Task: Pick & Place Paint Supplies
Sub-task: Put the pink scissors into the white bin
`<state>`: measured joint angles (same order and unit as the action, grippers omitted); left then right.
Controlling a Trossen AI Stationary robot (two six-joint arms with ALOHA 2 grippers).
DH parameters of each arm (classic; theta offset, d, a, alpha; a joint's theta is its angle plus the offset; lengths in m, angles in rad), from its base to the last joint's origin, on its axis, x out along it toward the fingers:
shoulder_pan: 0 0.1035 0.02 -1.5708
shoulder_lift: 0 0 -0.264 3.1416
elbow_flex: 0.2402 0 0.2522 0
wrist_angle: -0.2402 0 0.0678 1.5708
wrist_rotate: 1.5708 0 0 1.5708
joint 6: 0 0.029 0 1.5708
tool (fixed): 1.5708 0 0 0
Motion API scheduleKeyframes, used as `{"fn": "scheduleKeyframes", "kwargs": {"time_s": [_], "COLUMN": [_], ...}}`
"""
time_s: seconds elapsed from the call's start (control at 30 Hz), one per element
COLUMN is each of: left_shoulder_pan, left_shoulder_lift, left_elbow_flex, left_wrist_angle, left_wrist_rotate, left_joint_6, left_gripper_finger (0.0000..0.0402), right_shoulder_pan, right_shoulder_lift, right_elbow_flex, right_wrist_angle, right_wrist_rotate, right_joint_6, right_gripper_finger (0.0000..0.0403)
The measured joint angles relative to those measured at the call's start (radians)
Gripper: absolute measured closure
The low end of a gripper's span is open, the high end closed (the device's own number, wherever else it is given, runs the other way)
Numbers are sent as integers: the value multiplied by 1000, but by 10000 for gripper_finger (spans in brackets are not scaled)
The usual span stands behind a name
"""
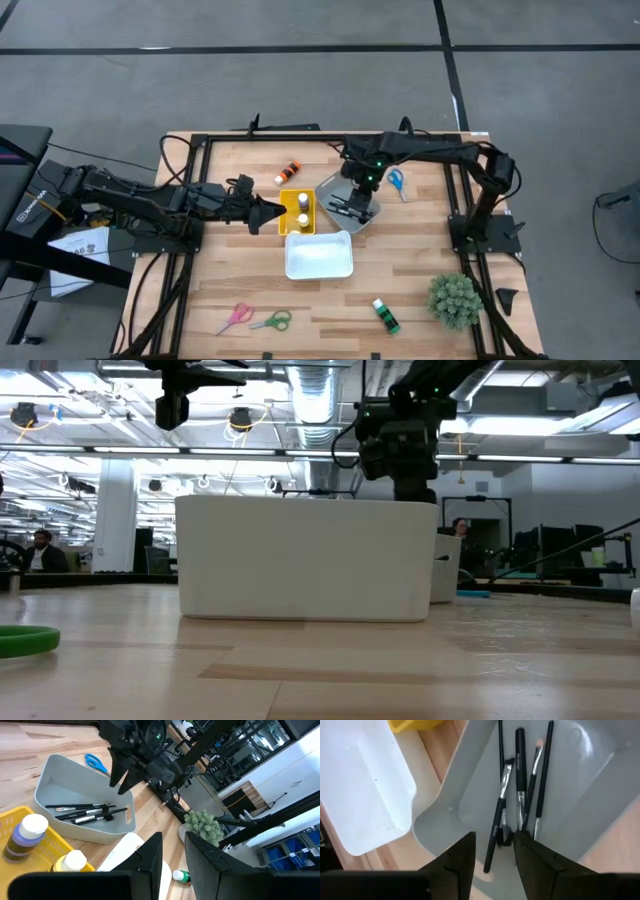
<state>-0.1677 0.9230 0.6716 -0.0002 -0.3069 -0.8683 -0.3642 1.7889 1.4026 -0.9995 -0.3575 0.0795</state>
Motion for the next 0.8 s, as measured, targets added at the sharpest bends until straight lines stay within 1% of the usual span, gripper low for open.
{"fn": "scheduleKeyframes", "kwargs": {"time_s": [0.1, 0.33, 0.53, 0.67, 0.8], "left_shoulder_pan": [0, 0, -7, -19, -33], "left_shoulder_lift": [0, 0, 0, 0, 0], "left_elbow_flex": [0, 0, 0, 0, 0], "left_wrist_angle": [0, 0, 0, 0, -3], "left_wrist_rotate": [0, 0, 0, 0, 0], "left_joint_6": [8, 19, 19, 19, 19], "left_gripper_finger": [325, 325, 325, 325, 325], "right_shoulder_pan": [14, 59, 106, 155, 202], "right_shoulder_lift": [0, 0, -8, -54, -120], "right_elbow_flex": [-1, -1, -1, -1, -1], "right_wrist_angle": [-5, 6, 5, 18, 54], "right_wrist_rotate": [21, 22, 22, 30, 104], "right_joint_6": [26, 46, 99, 142, 213], "right_gripper_finger": [274, 274, 274, 274, 274]}}
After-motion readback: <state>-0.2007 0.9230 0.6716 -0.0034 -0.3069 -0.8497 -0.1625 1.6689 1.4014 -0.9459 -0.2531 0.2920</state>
